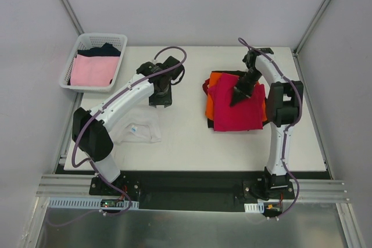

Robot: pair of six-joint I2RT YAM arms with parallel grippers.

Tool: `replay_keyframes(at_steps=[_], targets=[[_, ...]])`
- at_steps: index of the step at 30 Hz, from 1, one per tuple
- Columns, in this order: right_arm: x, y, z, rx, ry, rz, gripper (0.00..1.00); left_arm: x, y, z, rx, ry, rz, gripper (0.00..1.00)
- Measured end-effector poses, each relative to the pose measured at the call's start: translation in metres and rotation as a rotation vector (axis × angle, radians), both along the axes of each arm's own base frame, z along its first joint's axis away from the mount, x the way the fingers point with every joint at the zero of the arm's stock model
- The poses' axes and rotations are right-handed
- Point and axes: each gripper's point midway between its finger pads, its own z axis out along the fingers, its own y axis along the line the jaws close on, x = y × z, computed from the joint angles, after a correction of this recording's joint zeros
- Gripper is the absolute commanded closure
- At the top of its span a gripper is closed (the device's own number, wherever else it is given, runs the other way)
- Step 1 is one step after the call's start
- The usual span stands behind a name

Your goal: Fold and stack the t-shirts

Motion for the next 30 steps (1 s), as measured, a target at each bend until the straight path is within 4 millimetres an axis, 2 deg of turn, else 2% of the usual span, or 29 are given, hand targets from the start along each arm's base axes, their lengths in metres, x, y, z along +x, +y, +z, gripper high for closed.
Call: replay_keyframes(at_steps=[7, 14, 30], targets=[[0.0, 0.02, 0.0, 0.012, -0.022, 0.02, 0.99, -0.008, 0.006, -0.009, 0.022, 0.032, 0.0, 0.62], [-0.003, 0.039, -0.002, 0.018, -0.054, 0.035, 0.99, -0.018, 0.013, -0.01, 0.026, 0.037, 0.0, 0.62], [-0.022, 0.085, -0.007, 0.039, -0.135, 0.078, 0.99, -0.041, 0.031, -0.01, 0.03, 0.042, -0.002, 0.62]])
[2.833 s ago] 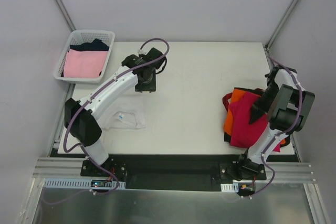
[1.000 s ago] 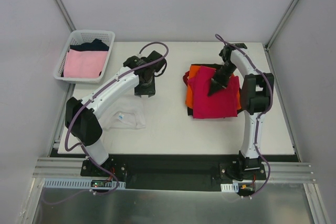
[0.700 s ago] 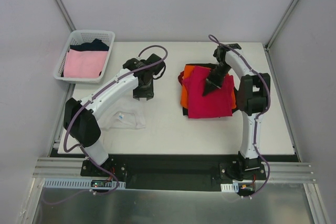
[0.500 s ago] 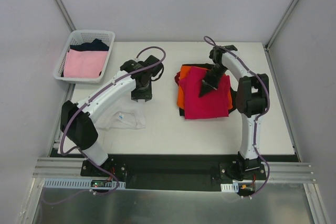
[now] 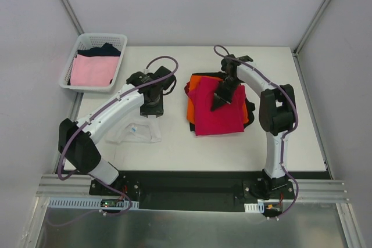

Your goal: Fold and stack the t-shirts

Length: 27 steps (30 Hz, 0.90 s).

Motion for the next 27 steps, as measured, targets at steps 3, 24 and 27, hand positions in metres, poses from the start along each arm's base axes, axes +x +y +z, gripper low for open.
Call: replay_keyframes(at_steps=[3, 24, 27], targets=[[-0.002, 0.007, 0.0, 0.003, -0.005, 0.005, 0.99, -0.003, 0.003, 0.001, -0.001, -0.002, 0.0, 0.62], [0.003, 0.026, 0.059, 0.082, -0.344, 0.173, 0.04, 0.019, 0.014, 0.055, -0.043, -0.188, 0.077, 0.01], [-0.013, 0.048, 0.053, 0.116, -0.362, 0.267, 0.07, 0.007, 0.044, 0.037, -0.08, -0.175, 0.181, 0.02]])
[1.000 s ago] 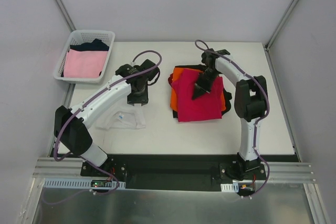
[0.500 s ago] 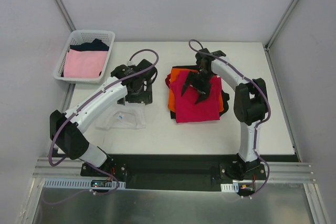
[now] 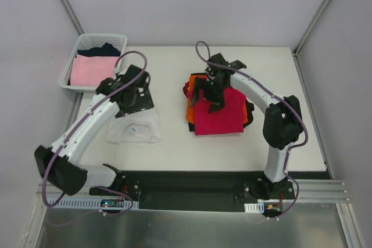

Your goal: Fold and stack the t-shirts

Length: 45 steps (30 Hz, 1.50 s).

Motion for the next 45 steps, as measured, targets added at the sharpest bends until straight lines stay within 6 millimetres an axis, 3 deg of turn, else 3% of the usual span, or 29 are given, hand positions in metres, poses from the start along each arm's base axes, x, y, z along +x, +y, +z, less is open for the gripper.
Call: replay_keyframes(at_steps=[4, 8, 12, 17, 23, 26, 27, 28, 29, 30, 31, 35, 38, 42, 45], targets=[[-0.04, 0.03, -0.015, 0.006, 0.026, 0.143, 0.1, -0.022, 0.065, -0.019, -0.083, -0.019, 0.249, 0.01], [-0.061, 0.043, -0.019, 0.009, 0.036, 0.213, 0.1, -0.04, 0.095, -0.028, -0.131, -0.031, 0.378, 0.01], [-0.07, 0.056, -0.019, 0.025, 0.014, 0.265, 0.1, -0.042, 0.098, -0.046, -0.194, -0.014, 0.418, 0.01], [-0.078, 0.071, -0.024, 0.04, 0.004, 0.315, 0.1, -0.041, 0.086, -0.069, -0.325, -0.025, 0.409, 0.01], [-0.079, 0.072, -0.03, 0.034, 0.007, 0.332, 0.11, -0.027, 0.094, -0.074, -0.377, -0.066, 0.471, 0.01], [-0.08, 0.07, -0.035, 0.029, 0.009, 0.34, 0.19, -0.024, 0.101, -0.085, -0.354, -0.022, 0.533, 0.03], [-0.083, 0.067, -0.039, 0.022, 0.017, 0.344, 0.24, -0.023, 0.105, -0.09, -0.338, 0.002, 0.557, 0.05], [-0.085, 0.064, -0.043, 0.014, 0.026, 0.351, 0.33, -0.021, 0.109, -0.094, -0.32, 0.023, 0.578, 0.3], [-0.088, 0.062, -0.046, 0.006, 0.033, 0.358, 0.35, -0.02, 0.112, -0.097, -0.303, 0.042, 0.594, 0.51], [-0.09, 0.059, -0.048, 0.0, 0.039, 0.366, 0.36, -0.017, 0.114, -0.098, -0.295, 0.054, 0.613, 0.84], [-0.091, 0.058, -0.048, -0.004, 0.042, 0.372, 0.36, -0.015, 0.115, -0.098, -0.291, 0.06, 0.622, 1.0], [-0.093, 0.054, -0.048, -0.012, 0.036, 0.405, 0.37, 0.0, 0.11, -0.095, -0.31, 0.068, 0.613, 1.0], [-0.091, 0.054, -0.041, -0.011, 0.022, 0.427, 0.37, 0.012, 0.095, -0.088, -0.326, 0.071, 0.548, 1.0], [-0.08, 0.06, -0.025, 0.012, -0.025, 0.441, 0.37, 0.036, 0.042, -0.072, -0.351, 0.097, 0.333, 1.0], [-0.072, 0.063, -0.019, 0.023, -0.044, 0.437, 0.37, 0.045, 0.015, -0.083, -0.355, 0.18, 0.258, 1.0]])
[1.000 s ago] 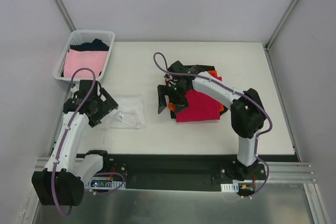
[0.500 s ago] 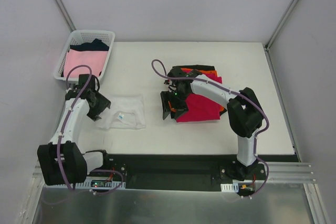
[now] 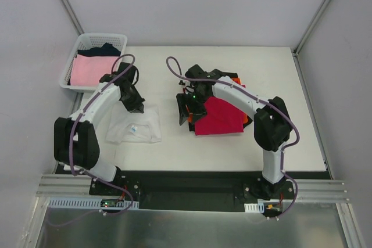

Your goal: Fold and stack the t-shirts

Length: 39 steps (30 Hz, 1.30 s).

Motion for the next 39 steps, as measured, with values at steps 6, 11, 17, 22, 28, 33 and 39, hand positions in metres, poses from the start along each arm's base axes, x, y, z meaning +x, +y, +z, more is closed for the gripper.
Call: replay_keyframes(at_steps=[6, 11, 17, 22, 28, 33, 39], targets=[[0.01, -0.002, 0.001, -0.002, 0.0, -0.016, 0.37, -0.032, 0.006, -0.047, 0.07, 0.289, -0.007, 1.0], [0.014, -0.012, 0.001, -0.018, 0.009, -0.024, 0.37, -0.039, 0.014, -0.058, 0.136, 0.432, -0.004, 1.0], [0.019, -0.021, 0.0, -0.034, 0.015, -0.041, 0.38, -0.049, 0.014, -0.054, 0.13, 0.482, -0.038, 1.0], [0.019, -0.025, -0.001, -0.041, 0.019, -0.047, 0.39, -0.055, 0.014, -0.053, 0.099, 0.504, -0.077, 1.0], [0.017, -0.026, -0.003, -0.044, 0.024, -0.047, 0.39, -0.077, 0.043, -0.053, 0.2, 0.576, -0.08, 1.0], [0.016, -0.026, -0.003, -0.045, 0.028, -0.047, 0.39, -0.083, 0.063, -0.033, 0.294, 0.533, -0.07, 1.0], [0.018, -0.025, 0.0, -0.038, 0.022, -0.047, 0.39, -0.085, 0.077, -0.018, 0.364, 0.486, -0.061, 1.0]])
